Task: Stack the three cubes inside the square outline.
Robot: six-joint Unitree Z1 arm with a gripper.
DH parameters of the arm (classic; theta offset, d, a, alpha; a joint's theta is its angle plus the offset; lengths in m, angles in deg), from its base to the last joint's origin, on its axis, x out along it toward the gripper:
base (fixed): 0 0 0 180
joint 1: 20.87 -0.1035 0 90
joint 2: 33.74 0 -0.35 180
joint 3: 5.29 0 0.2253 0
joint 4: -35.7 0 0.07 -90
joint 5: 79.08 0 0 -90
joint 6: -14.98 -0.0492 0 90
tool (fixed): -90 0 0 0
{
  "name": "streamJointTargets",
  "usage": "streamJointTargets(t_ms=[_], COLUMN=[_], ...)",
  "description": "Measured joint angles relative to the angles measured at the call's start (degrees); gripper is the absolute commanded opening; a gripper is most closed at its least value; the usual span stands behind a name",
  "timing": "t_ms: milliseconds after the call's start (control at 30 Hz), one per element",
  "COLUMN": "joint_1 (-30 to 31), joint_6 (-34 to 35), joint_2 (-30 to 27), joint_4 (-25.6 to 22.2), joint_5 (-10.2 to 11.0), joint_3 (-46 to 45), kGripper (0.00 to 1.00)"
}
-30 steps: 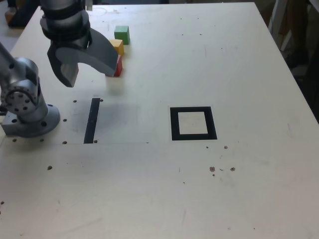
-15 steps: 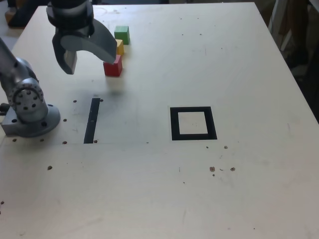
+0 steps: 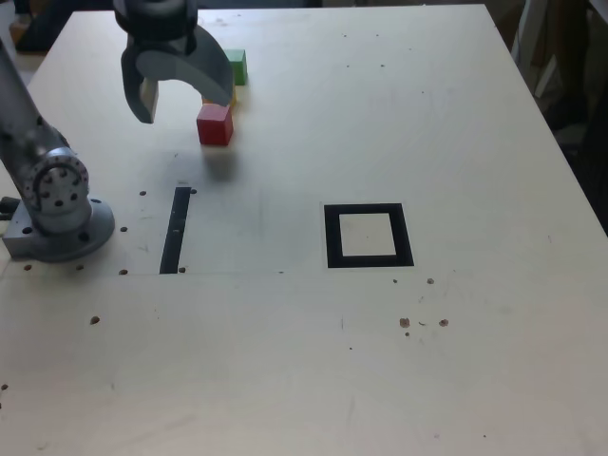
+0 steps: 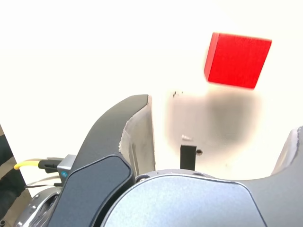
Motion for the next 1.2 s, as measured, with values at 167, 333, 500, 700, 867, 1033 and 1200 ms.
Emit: streamJointTargets(t_ms=[167,333,500,700,867,1033,1200], joint_1=[-3.1,-4.8,-4.9,-4.9,-4.9,-4.9,-4.9], joint_6=[-1.9,-3.1,-3.2,-3.2,-3.2,-2.2,-1.4], joint_2=[2.9,6.6,10.1,13.5,14.8,16.4,16.6], joint_4=[1.4,3.9,6.8,9.7,11.4,13.4,14.9], joint_5=[0.0,0.1,0.1,0.1,0.1,1.1,2.7], joint_3=[0.6,1.0,1.0,0.9,0.7,0.4,0.1], kGripper=[0.97,0.95,0.93,0.87,0.79,0.60,0.41])
